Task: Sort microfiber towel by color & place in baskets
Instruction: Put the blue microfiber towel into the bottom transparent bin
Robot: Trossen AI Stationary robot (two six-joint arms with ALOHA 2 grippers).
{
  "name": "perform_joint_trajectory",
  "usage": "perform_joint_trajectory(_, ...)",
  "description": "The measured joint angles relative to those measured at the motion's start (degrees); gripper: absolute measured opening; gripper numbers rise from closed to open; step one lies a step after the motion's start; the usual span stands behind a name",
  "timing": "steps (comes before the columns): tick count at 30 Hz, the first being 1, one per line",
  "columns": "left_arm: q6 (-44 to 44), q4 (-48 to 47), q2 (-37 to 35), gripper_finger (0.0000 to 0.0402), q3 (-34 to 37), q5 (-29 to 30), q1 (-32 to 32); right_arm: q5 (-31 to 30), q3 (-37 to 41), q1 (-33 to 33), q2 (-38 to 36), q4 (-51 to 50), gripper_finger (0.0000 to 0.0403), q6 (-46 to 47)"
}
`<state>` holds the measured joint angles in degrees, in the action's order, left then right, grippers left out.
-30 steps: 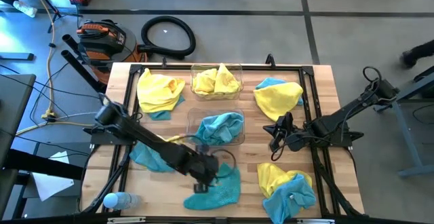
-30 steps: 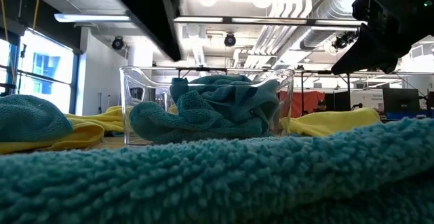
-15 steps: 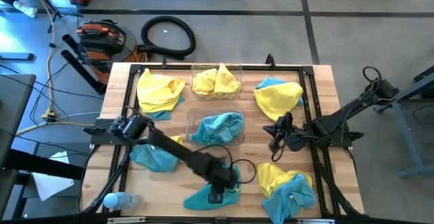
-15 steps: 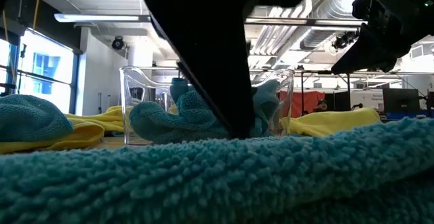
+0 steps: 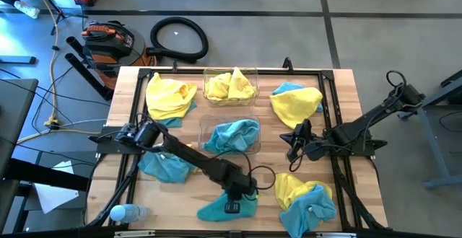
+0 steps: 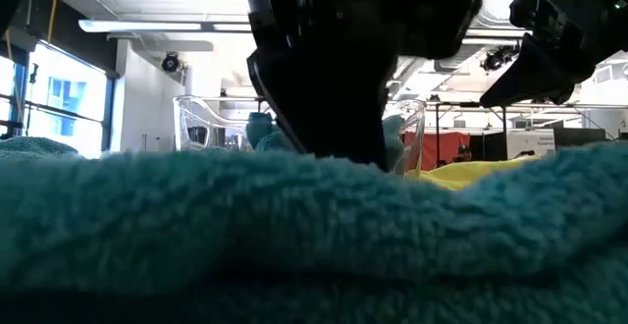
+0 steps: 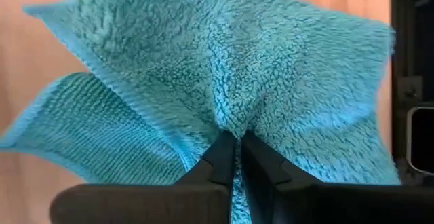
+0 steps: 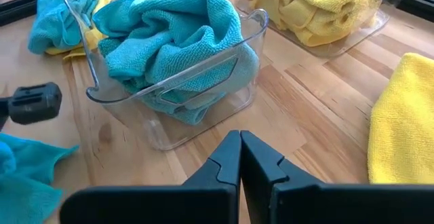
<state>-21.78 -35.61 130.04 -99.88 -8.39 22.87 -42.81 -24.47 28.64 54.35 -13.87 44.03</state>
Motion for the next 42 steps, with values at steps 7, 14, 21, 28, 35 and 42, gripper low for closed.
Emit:
perform_joint_trajectory(7,2.12,-11.16,-8.87,0.0001,0.00,9.71,0.04,0.17,0.00,0.00,0.00,-0.05,0.0000,0.05)
perform_joint_trajectory(14,2.62,-20.62,-23.78,0.0001,0.00,19.45,-0.11,0.16,0.00,0.00,0.00,-0.03,0.0000,-0.40)
perform_joint_trajectory(21,8.41,-22.52,-37.42,0.0000,0.00,36.16,-2.40,0.13,0.00,-0.93,0.00,-0.04,0.0000,-2.94)
perform_joint_trajectory(28,13.91,-24.56,-40.81,0.0000,0.01,35.08,-11.97,0.11,0.00,-3.23,0.00,-0.06,0.0000,-4.07)
perform_joint_trajectory(35,15.19,-16.60,-40.22,0.0000,8.43,24.23,-18.73,0.15,0.00,-3.65,0.00,-0.35,0.0000,-5.31)
perform_joint_trajectory(42,13.97,-11.20,-40.32,0.0000,18.07,21.56,-18.89,0.13,0.00,-3.65,0.00,-0.44,0.0000,-7.01)
